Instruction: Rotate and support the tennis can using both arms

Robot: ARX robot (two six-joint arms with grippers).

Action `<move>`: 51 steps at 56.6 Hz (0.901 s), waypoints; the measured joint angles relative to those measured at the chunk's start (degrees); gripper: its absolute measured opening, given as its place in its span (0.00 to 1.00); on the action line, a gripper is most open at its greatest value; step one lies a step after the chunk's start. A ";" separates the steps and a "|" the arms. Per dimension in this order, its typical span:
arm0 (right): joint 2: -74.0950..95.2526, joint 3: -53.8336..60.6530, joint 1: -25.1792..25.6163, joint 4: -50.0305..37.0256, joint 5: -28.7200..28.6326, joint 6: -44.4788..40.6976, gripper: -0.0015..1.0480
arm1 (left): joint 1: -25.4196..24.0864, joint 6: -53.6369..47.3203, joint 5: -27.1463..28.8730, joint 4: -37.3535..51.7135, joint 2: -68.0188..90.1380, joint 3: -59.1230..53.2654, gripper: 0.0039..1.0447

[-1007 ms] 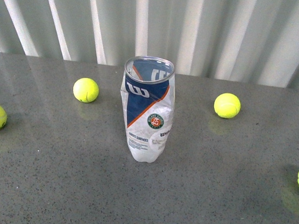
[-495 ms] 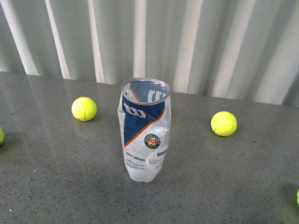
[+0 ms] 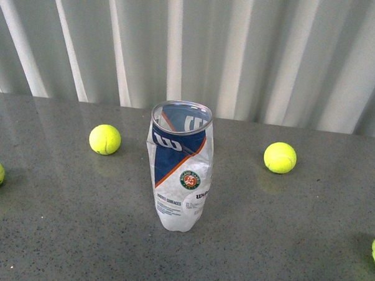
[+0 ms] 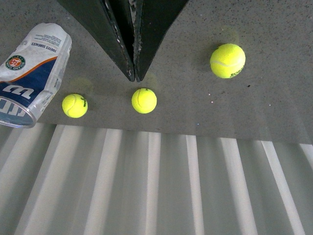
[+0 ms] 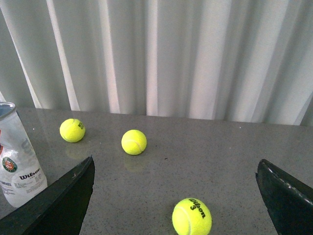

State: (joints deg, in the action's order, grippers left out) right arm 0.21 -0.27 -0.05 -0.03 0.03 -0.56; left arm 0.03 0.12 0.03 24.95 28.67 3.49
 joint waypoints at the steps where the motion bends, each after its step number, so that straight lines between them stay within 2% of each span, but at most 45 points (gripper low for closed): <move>1: 0.00 0.00 0.02 0.00 0.00 0.00 0.93 | 0.00 0.00 0.00 -0.35 -0.50 -0.17 0.03; 16: 0.00 0.00 0.00 0.00 0.00 0.00 0.93 | 0.00 0.00 0.02 -2.86 -6.38 -2.12 0.03; 49: 0.00 0.00 0.02 0.00 0.00 0.00 0.93 | 0.00 0.00 0.00 -14.82 -18.75 -2.12 0.03; 51: 0.00 0.00 0.00 0.00 0.00 0.00 0.93 | 0.00 0.00 0.02 -17.86 -21.29 -2.10 0.03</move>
State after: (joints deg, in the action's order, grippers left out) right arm 0.21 -0.27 -0.05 -0.03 0.03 -0.56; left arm 0.03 0.12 0.05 7.09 7.38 1.39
